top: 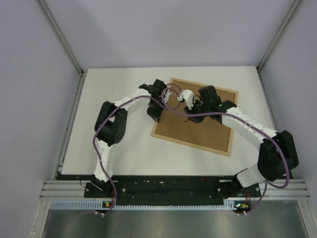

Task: Take the photo out of the frame
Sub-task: Adjust the photo frame at the center of the board.

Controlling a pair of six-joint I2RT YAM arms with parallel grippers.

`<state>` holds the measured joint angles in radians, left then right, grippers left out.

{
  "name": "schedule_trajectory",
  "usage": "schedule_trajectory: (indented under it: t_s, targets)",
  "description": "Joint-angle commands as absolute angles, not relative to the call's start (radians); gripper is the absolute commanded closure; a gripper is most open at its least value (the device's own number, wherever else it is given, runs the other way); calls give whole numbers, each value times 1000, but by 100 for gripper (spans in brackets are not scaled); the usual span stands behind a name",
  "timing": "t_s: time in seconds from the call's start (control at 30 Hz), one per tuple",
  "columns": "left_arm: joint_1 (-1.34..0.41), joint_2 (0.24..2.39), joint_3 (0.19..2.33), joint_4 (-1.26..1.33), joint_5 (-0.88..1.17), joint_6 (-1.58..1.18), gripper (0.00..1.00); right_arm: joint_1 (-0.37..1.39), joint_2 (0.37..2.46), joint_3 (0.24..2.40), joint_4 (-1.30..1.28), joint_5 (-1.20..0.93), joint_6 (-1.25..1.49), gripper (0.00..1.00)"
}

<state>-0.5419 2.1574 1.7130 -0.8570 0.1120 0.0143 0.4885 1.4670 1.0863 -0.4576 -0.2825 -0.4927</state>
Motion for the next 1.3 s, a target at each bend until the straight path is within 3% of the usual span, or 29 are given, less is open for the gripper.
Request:
schedule_trajectory:
  t_s: [0.0, 1.27]
  targets:
    - [-545, 2145, 1720, -834, 109, 34, 100, 486, 1463, 1085, -443, -316, -486, 100]
    - [-344, 1930, 1485, -595, 390, -222, 99, 495, 1526, 1104, -442, -282, -485, 100]
